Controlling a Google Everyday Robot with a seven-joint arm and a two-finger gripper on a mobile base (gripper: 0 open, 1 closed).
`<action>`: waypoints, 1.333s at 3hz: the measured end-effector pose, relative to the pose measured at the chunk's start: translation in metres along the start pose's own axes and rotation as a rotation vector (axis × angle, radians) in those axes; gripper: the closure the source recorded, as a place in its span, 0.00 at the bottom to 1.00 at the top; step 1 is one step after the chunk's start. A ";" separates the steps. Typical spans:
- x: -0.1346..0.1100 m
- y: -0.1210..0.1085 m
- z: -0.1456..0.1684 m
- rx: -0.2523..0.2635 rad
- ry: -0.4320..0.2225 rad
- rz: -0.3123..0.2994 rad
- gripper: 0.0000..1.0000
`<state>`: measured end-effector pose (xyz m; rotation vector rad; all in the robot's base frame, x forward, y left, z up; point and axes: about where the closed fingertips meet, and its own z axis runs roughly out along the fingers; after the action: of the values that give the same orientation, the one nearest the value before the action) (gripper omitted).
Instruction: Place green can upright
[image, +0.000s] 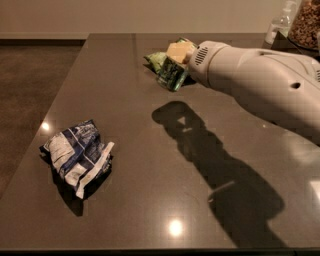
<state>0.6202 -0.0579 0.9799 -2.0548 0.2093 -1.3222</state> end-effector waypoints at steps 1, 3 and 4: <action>0.009 -0.028 0.008 0.103 0.088 -0.165 1.00; 0.003 -0.047 0.011 0.142 0.102 -0.296 1.00; -0.001 -0.050 0.014 0.147 0.080 -0.320 1.00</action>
Offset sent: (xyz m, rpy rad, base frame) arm 0.0056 0.0204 0.0216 -0.0734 -0.1897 0.0655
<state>0.6209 -0.0131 1.0063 -1.9683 -0.1850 -1.5619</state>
